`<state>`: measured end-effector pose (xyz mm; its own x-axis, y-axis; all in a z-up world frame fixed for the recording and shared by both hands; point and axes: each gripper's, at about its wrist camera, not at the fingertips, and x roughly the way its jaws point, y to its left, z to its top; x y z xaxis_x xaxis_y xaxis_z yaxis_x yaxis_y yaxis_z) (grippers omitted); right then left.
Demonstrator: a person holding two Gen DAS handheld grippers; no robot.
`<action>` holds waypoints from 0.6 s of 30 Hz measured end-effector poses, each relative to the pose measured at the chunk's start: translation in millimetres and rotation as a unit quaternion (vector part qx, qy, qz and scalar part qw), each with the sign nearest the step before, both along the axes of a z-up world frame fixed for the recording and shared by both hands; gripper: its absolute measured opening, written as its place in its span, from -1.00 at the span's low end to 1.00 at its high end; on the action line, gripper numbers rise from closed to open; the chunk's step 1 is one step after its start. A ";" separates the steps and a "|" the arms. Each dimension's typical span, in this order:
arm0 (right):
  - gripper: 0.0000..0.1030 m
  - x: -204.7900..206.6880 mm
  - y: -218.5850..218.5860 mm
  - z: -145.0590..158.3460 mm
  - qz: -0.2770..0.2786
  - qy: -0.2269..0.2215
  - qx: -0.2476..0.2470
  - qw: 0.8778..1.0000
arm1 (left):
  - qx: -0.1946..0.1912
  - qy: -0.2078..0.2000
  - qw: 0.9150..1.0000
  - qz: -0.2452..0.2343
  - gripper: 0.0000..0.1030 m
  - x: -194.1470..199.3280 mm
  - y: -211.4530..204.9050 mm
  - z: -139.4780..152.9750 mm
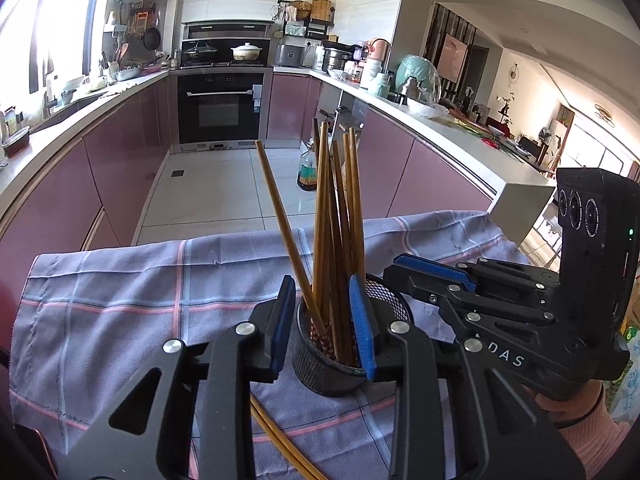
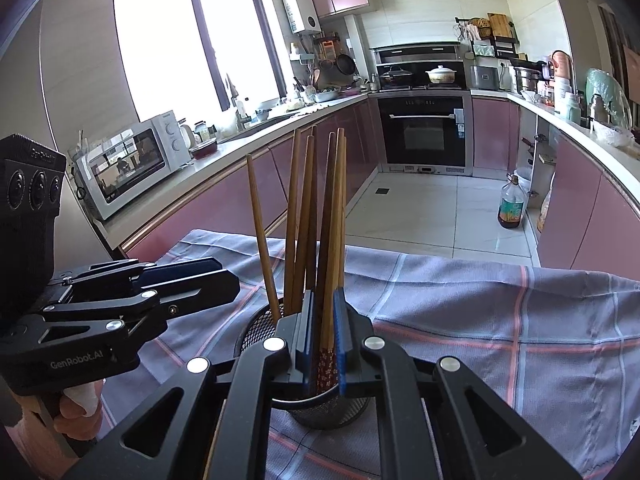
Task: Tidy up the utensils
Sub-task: 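Lower the chopsticks into the cup and open both tools to release them, then withdraw both open tools from the cup toward the last chopsticks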
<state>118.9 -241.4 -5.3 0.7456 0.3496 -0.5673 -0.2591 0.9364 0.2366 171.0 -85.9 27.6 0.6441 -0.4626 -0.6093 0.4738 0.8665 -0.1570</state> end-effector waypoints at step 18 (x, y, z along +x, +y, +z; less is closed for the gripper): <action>-0.37 -50.4 7.7 2.3 0.032 -0.020 -0.001 0.999 | 0.036 -0.070 0.995 0.062 0.12 -63.4 33.3 -1.1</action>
